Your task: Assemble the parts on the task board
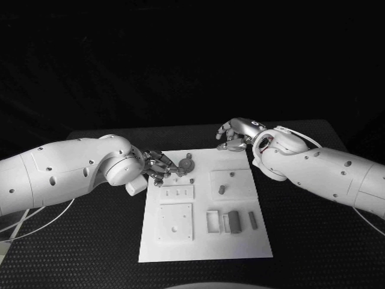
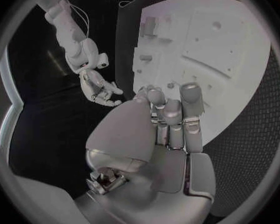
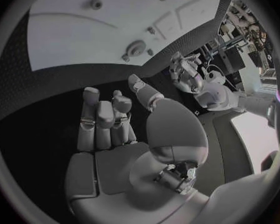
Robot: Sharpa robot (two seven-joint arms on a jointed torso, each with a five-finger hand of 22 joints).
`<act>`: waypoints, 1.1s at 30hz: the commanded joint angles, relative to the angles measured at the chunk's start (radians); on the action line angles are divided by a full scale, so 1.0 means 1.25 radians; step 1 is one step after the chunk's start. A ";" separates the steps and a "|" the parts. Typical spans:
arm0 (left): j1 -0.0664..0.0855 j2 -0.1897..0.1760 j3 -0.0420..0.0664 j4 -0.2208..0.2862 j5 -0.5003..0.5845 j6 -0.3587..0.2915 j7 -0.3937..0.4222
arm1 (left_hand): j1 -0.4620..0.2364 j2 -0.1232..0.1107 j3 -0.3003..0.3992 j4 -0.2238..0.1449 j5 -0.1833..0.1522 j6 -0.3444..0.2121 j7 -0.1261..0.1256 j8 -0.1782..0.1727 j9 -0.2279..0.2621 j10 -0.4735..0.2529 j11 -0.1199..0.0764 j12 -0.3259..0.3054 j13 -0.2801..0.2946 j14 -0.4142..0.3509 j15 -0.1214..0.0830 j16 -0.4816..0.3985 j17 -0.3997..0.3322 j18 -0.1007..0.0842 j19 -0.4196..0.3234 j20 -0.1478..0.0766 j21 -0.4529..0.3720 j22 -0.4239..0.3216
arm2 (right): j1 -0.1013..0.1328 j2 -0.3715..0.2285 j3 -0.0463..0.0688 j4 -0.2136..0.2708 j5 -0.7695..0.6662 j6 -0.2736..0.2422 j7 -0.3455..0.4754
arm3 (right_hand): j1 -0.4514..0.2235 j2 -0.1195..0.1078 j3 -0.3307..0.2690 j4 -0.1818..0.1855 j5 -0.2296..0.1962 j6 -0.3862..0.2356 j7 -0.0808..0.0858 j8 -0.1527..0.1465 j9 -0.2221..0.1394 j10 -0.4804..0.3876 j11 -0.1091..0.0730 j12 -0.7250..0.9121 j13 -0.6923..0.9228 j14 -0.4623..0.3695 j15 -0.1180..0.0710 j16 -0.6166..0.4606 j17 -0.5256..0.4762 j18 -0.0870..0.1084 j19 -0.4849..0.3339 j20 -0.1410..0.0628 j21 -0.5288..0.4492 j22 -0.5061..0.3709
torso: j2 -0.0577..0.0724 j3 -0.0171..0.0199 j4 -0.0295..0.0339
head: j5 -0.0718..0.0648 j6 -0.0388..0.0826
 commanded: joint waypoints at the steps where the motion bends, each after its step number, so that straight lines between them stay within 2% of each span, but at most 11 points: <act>1: 0.001 0.000 0.000 -0.006 -0.095 0.097 -0.077 | 0.005 0.009 0.048 -0.046 0.002 0.072 0.007 0.019 0.032 -0.002 -0.006 -0.003 -0.001 -0.013 -0.014 0.004 -0.001 0.067 -0.015 -0.011 0.003 0.018 | 0.014 -0.001 0.005 -0.025 0.033 -0.018 -0.003 | 0.002 -0.005 0.005 0.001 0.002 -0.002 0.002 -0.003 -0.001 -0.004 0.000 -0.004 -0.001 -0.001 0.005 -0.005 -0.001 0.013 -0.002 0.003 -0.005 0.000 | 0.000 -0.0002 0.0004 | -0.002 -0.002; 3: 0.001 0.000 0.000 -0.006 -0.127 0.102 -0.089 | 0.002 0.006 0.050 -0.048 0.031 0.082 0.003 0.026 0.038 0.001 -0.009 -0.003 -0.001 -0.012 -0.015 0.007 -0.001 0.065 -0.015 -0.009 0.005 0.018 | 0.023 -0.001 0.008 -0.036 0.045 -0.020 -0.003 | 0.003 -0.005 0.006 0.001 0.002 -0.002 0.002 -0.003 -0.001 -0.004 0.000 -0.004 -0.001 0.000 0.005 -0.005 -0.001 0.013 -0.002 0.003 -0.005 0.000 | 0.001 0.0000 -0.0006 | -0.001 -0.003; 4: 0.001 0.001 0.000 -0.007 -0.139 0.109 -0.094 | 0.000 -0.008 0.058 -0.054 0.122 0.111 -0.007 0.047 0.052 0.011 -0.018 -0.003 -0.003 -0.008 -0.021 0.014 0.000 0.060 -0.012 -0.005 0.011 0.020 | 0.027 -0.002 0.010 -0.041 0.053 -0.019 -0.003 | 0.003 -0.005 0.006 0.001 0.002 -0.002 0.002 -0.004 -0.001 -0.004 0.000 -0.004 -0.001 0.000 0.005 -0.006 -0.001 0.013 -0.002 0.003 -0.005 0.000 | 0.001 -0.0003 -0.0005 | 0.000 -0.003; 9: 0.002 0.010 0.000 -0.020 -0.163 0.106 -0.099 | -0.049 -0.010 0.083 -0.100 0.138 0.105 -0.011 0.055 0.079 0.022 -0.023 -0.013 -0.011 -0.009 -0.029 0.023 -0.008 0.055 -0.015 -0.005 0.027 0.018 | 0.040 -0.003 0.018 -0.056 0.118 -0.015 -0.009 | 0.004 -0.006 0.006 0.001 0.002 -0.004 0.003 -0.004 -0.001 -0.003 0.000 -0.004 -0.001 0.000 0.005 -0.006 -0.002 0.013 -0.002 0.003 -0.005 0.000 | 0.001 0.0008 -0.0004 | 0.001 -0.007; 12: 0.007 0.022 -0.001 -0.035 -0.163 0.118 -0.101 | -0.129 -0.012 0.130 -0.172 0.137 0.100 -0.010 0.054 0.097 0.024 -0.024 -0.015 -0.012 -0.012 -0.027 0.029 -0.018 0.052 -0.020 -0.005 0.036 0.017 | 0.043 -0.001 0.018 -0.062 0.140 -0.015 -0.018 | 0.004 -0.005 0.006 0.002 0.002 -0.004 0.003 -0.005 -0.001 -0.003 0.000 -0.004 -0.001 0.000 0.005 -0.006 -0.002 0.013 -0.001 0.003 -0.006 0.000 | 0.001 0.0006 0.0006 | 0.001 -0.009; 13: 0.009 0.026 -0.002 -0.039 -0.163 0.125 -0.102 | -0.249 -0.001 0.214 -0.291 0.139 0.091 -0.018 0.041 0.107 0.026 -0.036 -0.020 -0.014 -0.011 -0.005 0.034 -0.031 0.050 -0.021 -0.005 0.041 0.014 | 0.043 0.000 0.018 -0.063 0.140 -0.017 -0.021 | 0.004 -0.005 0.006 0.002 0.002 -0.004 0.003 -0.005 -0.001 -0.003 0.000 -0.004 -0.001 0.000 0.005 -0.006 -0.002 0.013 -0.001 0.003 -0.006 0.000 | 0.001 0.0003 0.0006 | 0.001 -0.010; 15: 0.016 0.033 -0.013 -0.047 -0.163 0.139 -0.104 | -0.421 0.011 0.305 -0.409 0.131 0.110 -0.010 0.039 0.116 0.032 -0.017 -0.019 -0.015 -0.007 -0.027 0.038 -0.042 0.043 -0.011 0.000 0.044 0.012 | 0.044 0.003 0.019 -0.068 0.142 -0.021 -0.030 | 0.003 -0.005 0.006 0.002 0.002 -0.004 0.003 -0.005 -0.001 -0.003 0.000 -0.004 -0.002 0.000 0.006 -0.006 -0.002 0.013 -0.001 0.003 -0.006 0.000 | 0.001 0.0013 -0.0004 | 0.001 -0.013; 16: 0.023 0.037 -0.027 -0.050 -0.162 0.139 -0.103 | -0.477 0.015 0.339 -0.443 0.127 0.115 -0.006 0.037 0.117 0.035 -0.017 -0.019 -0.016 -0.005 -0.026 0.039 -0.046 0.042 -0.004 0.000 0.044 0.011 | 0.044 0.004 0.020 -0.070 0.143 -0.022 -0.034 | 0.003 -0.005 0.006 0.003 0.002 -0.004 0.003 -0.005 -0.001 -0.003 0.000 -0.004 -0.002 0.000 0.006 -0.006 -0.002 0.013 -0.001 0.004 -0.006 0.000 | 0.000 0.0011 -0.0007 | 0.001 -0.013; 18: 0.026 0.049 -0.033 -0.061 -0.158 0.132 -0.103 | -0.555 0.031 0.409 -0.489 0.126 0.119 -0.008 0.031 0.120 0.039 -0.021 -0.020 -0.019 -0.001 -0.025 0.040 -0.054 0.043 0.008 -0.002 0.040 0.007 | 0.045 0.006 0.021 -0.072 0.146 -0.024 -0.039 | 0.002 -0.005 0.005 0.003 0.002 -0.004 0.003 -0.005 -0.001 -0.004 0.000 -0.004 -0.002 0.000 0.006 -0.006 -0.002 0.013 -0.001 0.004 -0.006 0.000 | 0.000 0.0015 -0.0012 | 0.001 -0.014; 21: 0.026 0.065 -0.037 -0.077 -0.158 0.131 -0.104 | -0.608 0.030 0.465 -0.497 0.122 0.122 -0.009 0.027 0.126 0.042 -0.020 -0.020 -0.020 0.002 -0.026 0.044 -0.061 0.043 0.019 -0.003 0.038 0.006 | 0.047 0.007 0.023 -0.071 0.149 -0.023 -0.040 | 0.001 -0.005 0.005 0.003 0.002 -0.004 0.003 -0.005 -0.001 -0.004 0.000 -0.004 -0.002 0.000 0.006 -0.006 -0.002 0.013 -0.001 0.004 -0.006 0.000 | 0.000 0.0010 -0.0002 | 0.000 -0.015; 33: 0.025 0.074 -0.037 -0.087 -0.171 0.125 -0.103 | -0.620 0.026 0.480 -0.498 0.125 0.126 -0.010 0.028 0.132 0.045 -0.022 -0.017 -0.019 0.004 -0.027 0.047 -0.063 0.042 0.024 -0.004 0.039 0.008 | 0.047 0.005 0.024 -0.066 0.157 -0.016 -0.035 | 0.001 -0.005 0.005 0.003 0.002 -0.004 0.003 -0.005 -0.001 -0.004 0.000 -0.004 -0.002 0.000 0.006 -0.006 -0.002 0.013 0.000 0.004 -0.006 0.000 | -0.001 -0.0027 0.0028 | -0.004 -0.016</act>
